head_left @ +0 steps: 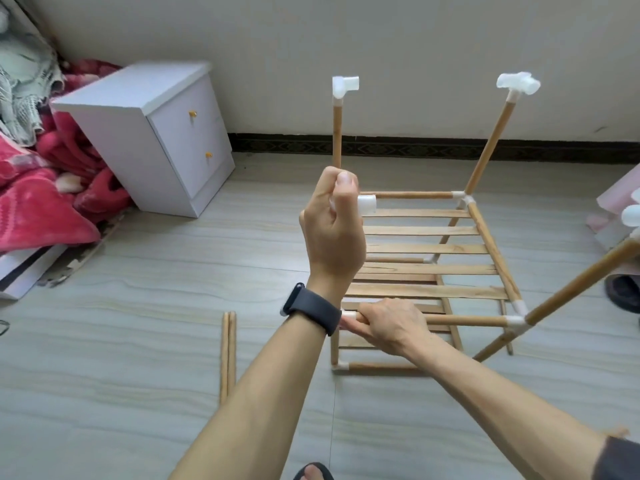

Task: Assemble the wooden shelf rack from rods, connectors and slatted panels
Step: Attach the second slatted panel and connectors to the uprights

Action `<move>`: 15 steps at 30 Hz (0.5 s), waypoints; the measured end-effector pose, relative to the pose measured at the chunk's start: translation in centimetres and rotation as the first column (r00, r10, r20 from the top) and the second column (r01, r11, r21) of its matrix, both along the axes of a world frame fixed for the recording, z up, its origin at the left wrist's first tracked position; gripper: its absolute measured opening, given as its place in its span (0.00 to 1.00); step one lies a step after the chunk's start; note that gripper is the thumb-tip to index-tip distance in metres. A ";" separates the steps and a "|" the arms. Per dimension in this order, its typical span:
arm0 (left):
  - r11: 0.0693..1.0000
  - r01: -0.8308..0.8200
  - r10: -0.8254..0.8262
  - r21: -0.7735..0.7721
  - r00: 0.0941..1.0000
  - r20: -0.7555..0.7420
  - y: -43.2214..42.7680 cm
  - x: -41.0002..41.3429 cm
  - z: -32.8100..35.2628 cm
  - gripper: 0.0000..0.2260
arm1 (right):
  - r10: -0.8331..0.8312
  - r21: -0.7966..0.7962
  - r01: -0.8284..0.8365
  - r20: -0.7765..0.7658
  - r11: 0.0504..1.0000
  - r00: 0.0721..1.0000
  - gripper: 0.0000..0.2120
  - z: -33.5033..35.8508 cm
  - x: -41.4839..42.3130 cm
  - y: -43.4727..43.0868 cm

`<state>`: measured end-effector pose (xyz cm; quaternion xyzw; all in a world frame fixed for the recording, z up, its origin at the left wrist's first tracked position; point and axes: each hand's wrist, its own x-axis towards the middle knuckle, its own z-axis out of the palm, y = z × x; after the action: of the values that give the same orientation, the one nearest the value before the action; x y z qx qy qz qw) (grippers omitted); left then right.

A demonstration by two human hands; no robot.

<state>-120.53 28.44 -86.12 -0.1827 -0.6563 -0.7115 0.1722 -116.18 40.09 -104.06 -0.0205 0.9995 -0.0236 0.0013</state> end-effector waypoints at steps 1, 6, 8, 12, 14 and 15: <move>1.000 -0.016 0.016 -0.010 1.000 0.004 -0.1 0.1 0.0 0.13 | 0.001 -0.003 -0.001 0.018 1.000 1.000 0.39 0.1 0.0 0.0; 0.985 -0.152 0.148 -0.077 0.988 -0.049 0.2 0.8 -0.3 0.16 | 0.023 -0.021 -0.022 0.038 1.000 0.999 0.38 0.5 0.2 -0.3; 0.979 -0.188 0.182 -0.081 0.980 -0.076 0.4 0.9 -0.4 0.16 | 0.015 -0.038 -0.013 0.052 0.999 0.999 0.38 0.5 0.4 -0.3; 0.967 -0.240 0.231 -0.089 0.968 -0.097 1.2 0.4 -0.4 0.15 | -0.014 -0.054 0.016 0.038 0.998 0.999 0.40 0.9 0.5 -0.5; 0.967 -0.241 0.233 -0.084 0.968 -0.097 1.4 0.2 -0.5 0.16 | -0.029 -0.069 0.033 0.057 0.997 0.998 0.39 1.2 0.6 -0.6; 0.969 -0.233 0.226 -0.083 0.970 -0.094 1.5 0.1 -0.6 0.16 | -0.031 -0.073 0.037 0.075 0.997 0.997 0.39 1.3 0.6 -0.6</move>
<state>-120.42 29.94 -86.69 -0.1429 -0.6978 -0.6471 0.2719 -115.58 39.48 -102.77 -0.0025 0.9974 -0.0617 0.0371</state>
